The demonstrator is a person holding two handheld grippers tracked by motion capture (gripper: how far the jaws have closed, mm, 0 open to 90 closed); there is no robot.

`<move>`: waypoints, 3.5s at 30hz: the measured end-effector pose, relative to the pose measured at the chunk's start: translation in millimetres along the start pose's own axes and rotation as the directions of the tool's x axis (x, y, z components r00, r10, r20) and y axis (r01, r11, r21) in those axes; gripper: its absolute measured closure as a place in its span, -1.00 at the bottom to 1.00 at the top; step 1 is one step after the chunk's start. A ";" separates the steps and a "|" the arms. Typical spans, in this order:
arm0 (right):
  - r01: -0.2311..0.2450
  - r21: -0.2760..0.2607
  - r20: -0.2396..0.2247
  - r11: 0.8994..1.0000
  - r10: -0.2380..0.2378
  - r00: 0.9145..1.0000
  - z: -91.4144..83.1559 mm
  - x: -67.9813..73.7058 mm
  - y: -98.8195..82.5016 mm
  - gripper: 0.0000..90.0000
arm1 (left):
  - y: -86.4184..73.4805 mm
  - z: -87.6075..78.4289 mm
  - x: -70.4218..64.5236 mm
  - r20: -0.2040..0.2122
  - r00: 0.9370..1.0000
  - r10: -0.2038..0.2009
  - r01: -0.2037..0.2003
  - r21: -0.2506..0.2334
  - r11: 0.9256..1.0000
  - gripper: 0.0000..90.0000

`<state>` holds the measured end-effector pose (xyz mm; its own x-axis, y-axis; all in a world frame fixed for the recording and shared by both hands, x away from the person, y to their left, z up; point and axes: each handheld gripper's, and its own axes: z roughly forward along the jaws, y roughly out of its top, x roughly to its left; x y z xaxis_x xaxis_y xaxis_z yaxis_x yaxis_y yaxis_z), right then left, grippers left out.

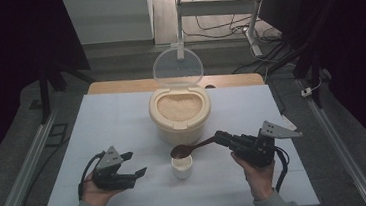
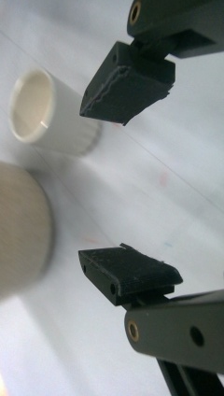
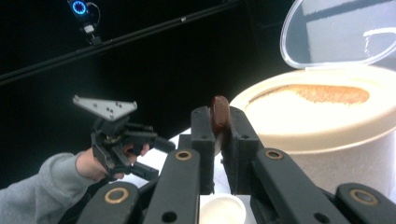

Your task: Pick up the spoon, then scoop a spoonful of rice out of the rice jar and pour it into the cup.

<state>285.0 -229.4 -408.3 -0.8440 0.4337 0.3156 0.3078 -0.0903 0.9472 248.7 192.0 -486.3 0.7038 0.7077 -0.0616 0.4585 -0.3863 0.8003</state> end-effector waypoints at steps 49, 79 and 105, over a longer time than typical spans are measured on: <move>0.069 -0.116 0.185 0.991 -0.047 0.982 11.4 -36.2 75.9 0.83 | -34.5 -8.6 23.6 -0.037 0.996 -0.080 0.082 0.039 0.996 -0.49; 0.200 0.194 0.427 0.960 -0.266 0.864 81.7 -45.7 77.3 0.83 | -39.4 -11.3 24.7 -0.043 0.995 -0.088 0.090 0.051 0.995 -0.50; -0.213 0.021 0.373 0.977 0.190 0.908 78.5 -88.0 39.5 0.83 | -38.9 -9.7 23.6 -0.046 0.997 -0.070 0.073 0.060 0.996 -0.50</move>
<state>405.9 -200.8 -403.2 -0.5443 0.7110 0.4453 0.4896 -0.1618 0.8568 242.3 229.4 -513.1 0.6445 0.7593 -0.0900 0.5398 -0.3685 0.7568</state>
